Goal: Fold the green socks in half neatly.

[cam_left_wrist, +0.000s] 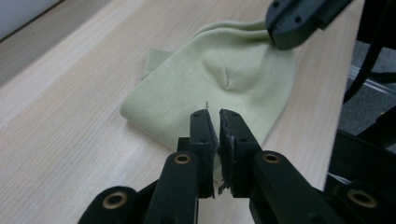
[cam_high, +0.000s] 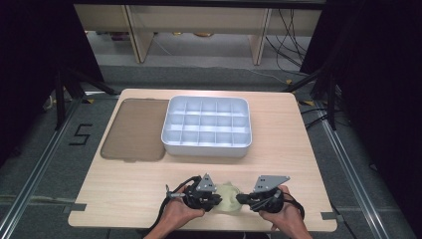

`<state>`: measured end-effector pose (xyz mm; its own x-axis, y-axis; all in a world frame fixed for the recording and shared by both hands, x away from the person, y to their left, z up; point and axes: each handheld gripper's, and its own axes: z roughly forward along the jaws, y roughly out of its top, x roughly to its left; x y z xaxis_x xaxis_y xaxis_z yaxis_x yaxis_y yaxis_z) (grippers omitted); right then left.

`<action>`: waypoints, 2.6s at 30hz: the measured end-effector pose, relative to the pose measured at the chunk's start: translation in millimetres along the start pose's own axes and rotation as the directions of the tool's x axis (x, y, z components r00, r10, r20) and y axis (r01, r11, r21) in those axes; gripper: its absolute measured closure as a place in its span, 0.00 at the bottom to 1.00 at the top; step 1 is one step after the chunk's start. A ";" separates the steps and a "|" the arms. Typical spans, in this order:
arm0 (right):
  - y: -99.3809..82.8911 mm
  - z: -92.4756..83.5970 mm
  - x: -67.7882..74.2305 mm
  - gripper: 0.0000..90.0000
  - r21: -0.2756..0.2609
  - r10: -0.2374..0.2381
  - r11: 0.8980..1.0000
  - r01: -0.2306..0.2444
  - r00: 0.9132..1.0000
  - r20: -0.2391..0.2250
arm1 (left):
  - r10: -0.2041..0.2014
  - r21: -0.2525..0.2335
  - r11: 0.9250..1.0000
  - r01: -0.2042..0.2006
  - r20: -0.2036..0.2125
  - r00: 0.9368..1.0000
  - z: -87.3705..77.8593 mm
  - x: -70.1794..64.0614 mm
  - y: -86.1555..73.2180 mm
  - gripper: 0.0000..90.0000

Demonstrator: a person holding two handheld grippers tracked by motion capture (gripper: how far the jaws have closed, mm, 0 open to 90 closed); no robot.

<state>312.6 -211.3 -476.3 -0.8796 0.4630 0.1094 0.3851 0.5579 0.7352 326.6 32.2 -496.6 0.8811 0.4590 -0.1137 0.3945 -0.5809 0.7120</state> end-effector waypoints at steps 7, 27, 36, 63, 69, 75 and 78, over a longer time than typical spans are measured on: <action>-13.2 14.3 -3.8 0.97 0.121 -0.017 0.993 0.013 0.999 0.031 | 0.002 0.014 1.000 -0.002 -0.015 1.000 3.2 3.9 -6.5 0.93; 3.1 22.8 -27.7 0.97 0.072 -0.007 0.997 -0.001 0.993 0.115 | -0.013 -0.008 1.000 0.013 -0.095 0.995 20.6 27.9 11.9 0.92; -0.8 18.5 -28.4 0.97 0.071 0.002 0.997 -0.011 0.992 0.123 | -0.020 -0.008 1.000 0.019 -0.133 0.991 16.8 27.8 9.8 0.92; -1.1 10.8 -16.6 0.97 0.065 -0.020 0.998 0.014 0.995 0.097 | -0.112 -0.037 0.993 0.110 -0.059 0.992 -4.8 -8.1 -8.0 0.78; -1.4 12.6 -14.9 0.96 0.063 -0.030 0.998 0.025 0.996 0.082 | -0.179 -0.043 0.983 0.176 -0.079 0.981 -11.4 -6.1 -13.0 0.65; 0.0 11.9 -14.1 0.96 0.060 -0.032 0.998 0.027 0.996 0.084 | -0.251 -0.032 0.968 0.249 -0.066 0.966 -6.0 -5.6 -15.4 0.57; -0.5 11.8 -13.9 0.95 0.064 -0.029 0.998 0.024 0.996 0.080 | -0.297 -0.033 0.955 0.296 -0.048 0.954 -2.0 -3.4 -14.5 0.53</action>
<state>327.9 -209.9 -486.0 -0.8654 0.4999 0.0344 0.3809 0.6118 0.6933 317.3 40.4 -505.1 0.7106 0.6426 -0.2865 0.6285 -0.3968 0.6690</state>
